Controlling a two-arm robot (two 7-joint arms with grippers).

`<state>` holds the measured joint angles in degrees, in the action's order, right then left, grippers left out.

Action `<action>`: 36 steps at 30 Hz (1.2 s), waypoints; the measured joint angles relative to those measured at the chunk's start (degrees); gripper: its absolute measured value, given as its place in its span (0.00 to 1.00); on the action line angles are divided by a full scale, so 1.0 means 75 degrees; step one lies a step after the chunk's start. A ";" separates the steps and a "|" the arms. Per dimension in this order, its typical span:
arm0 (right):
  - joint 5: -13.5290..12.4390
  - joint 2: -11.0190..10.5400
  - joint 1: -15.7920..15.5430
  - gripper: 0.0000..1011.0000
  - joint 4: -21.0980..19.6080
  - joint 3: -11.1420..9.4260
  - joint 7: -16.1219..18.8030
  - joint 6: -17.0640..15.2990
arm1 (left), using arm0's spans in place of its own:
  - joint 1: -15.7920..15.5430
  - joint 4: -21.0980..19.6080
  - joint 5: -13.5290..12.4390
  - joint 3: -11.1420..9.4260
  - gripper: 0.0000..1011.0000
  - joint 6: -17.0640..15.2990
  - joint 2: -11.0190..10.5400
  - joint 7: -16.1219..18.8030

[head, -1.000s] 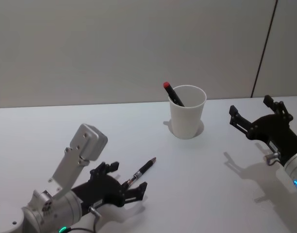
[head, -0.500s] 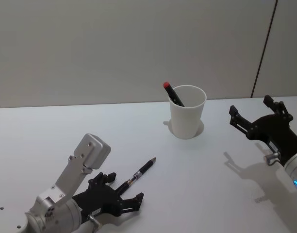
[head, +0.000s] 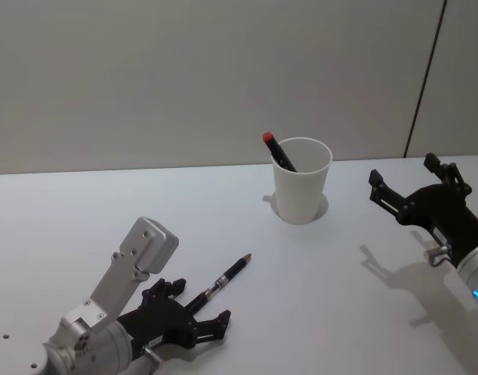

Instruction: Place the pen into the pen holder.

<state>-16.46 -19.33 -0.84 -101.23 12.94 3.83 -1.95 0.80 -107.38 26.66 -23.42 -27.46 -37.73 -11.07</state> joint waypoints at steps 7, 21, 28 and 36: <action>0.0000 0.0000 0.0000 0.99 0.0000 0.0000 0.0000 0.0000 | -0.0008 0.0022 -0.0016 0.0010 0.99 -0.0035 0.0032 0.0046; 0.0000 0.0000 0.0000 0.99 0.0000 0.0000 0.0000 0.0000 | -0.0009 0.0065 -0.0025 0.0051 0.99 -0.0076 0.0067 0.0085; 0.0000 0.0000 0.0000 0.99 0.0000 0.0000 0.0000 0.0000 | -0.0009 0.0078 -0.0008 0.0066 0.99 -0.0085 0.0072 0.0085; 0.0000 0.0000 0.0000 0.99 0.0000 0.0000 0.0000 0.0001 | -0.0007 0.0087 0.0009 0.0076 0.98 -0.0093 0.0078 0.0086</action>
<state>-16.46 -19.33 -0.84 -101.23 12.94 3.83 -1.95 0.75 -106.73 26.73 -22.85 -28.15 -37.15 -10.43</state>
